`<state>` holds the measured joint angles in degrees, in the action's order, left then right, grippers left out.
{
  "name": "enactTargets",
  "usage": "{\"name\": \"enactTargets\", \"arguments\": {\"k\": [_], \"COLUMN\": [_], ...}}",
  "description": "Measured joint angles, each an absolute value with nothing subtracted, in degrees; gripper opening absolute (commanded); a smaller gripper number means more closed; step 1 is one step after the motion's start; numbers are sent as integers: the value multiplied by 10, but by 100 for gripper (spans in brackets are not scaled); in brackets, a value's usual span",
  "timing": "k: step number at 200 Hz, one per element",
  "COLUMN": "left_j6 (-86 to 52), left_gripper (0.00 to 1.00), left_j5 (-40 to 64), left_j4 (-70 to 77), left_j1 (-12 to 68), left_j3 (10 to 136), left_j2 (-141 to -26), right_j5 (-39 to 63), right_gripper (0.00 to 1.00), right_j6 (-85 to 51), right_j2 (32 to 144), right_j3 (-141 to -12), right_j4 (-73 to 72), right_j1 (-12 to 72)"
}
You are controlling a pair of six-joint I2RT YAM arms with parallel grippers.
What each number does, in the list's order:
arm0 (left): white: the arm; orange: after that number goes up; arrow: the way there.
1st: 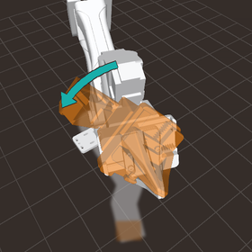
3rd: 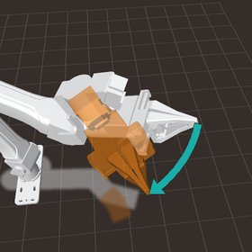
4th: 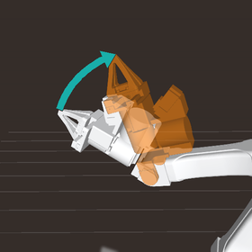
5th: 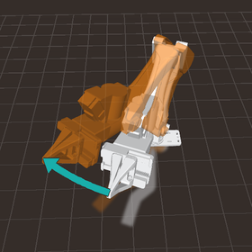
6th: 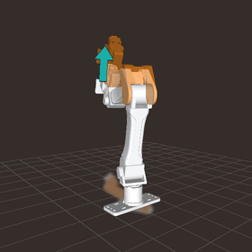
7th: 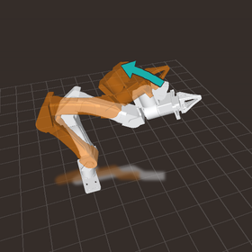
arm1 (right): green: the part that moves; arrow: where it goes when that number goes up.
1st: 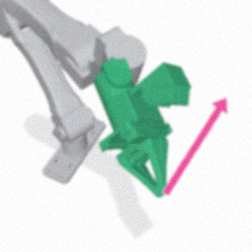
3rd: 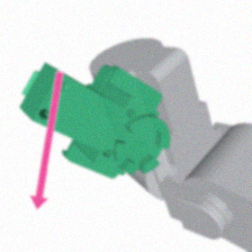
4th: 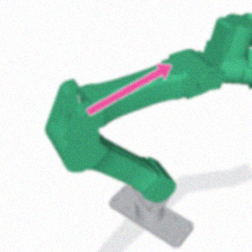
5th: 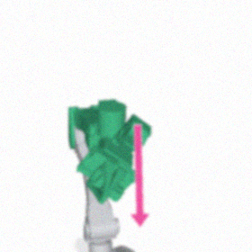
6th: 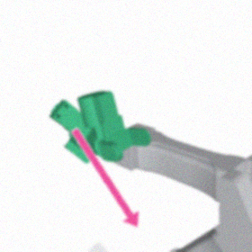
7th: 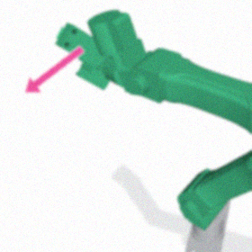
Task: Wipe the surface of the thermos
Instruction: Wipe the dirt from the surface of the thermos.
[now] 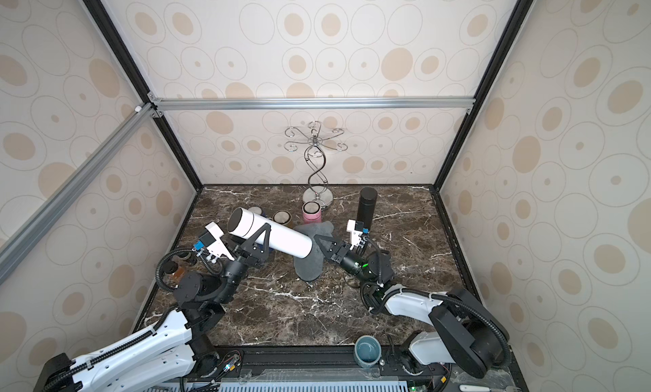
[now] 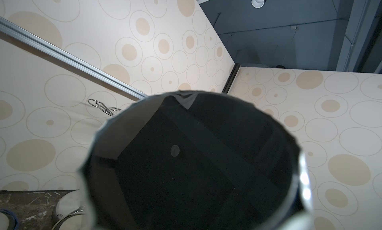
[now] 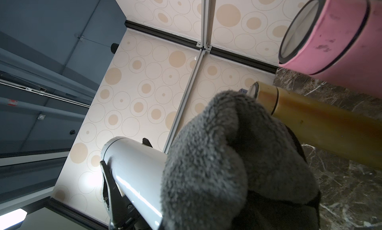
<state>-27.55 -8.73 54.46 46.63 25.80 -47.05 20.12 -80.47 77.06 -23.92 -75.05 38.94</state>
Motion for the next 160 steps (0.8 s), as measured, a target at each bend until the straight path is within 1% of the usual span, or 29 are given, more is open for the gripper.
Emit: {"name": "enactTargets", "arguments": {"k": [56, 81, 99, 124, 142, 160], "left_j6": [-244, -231, -222, -204, -194, -183], "left_gripper": [0, 0, 0, 0, 0, 0], "left_j5": [-93, -93, -93, -86, -73, -47], "left_j4": [541, 525, 506, 467, 439, 416], "left_j1": [466, 467, 467, 467, 467, 467], "left_j3": [263, 264, 264, 264, 264, 264], "left_j2": [-474, -474, -470, -457, -451, -453], "right_j5": [216, 219, 221, 210, 191, 164], "right_gripper": [0, 0, 0, 0, 0, 0], "right_j6": [-820, -812, -790, -734, -683, -630], "right_j2": [777, 742, 676, 544, 458, 404], "right_j3": [-227, -201, -190, -197, -228, -272], "right_j4": [-759, -723, -636, -467, -326, -194], "right_j1": [397, 398, 395, 387, 378, 371]}}
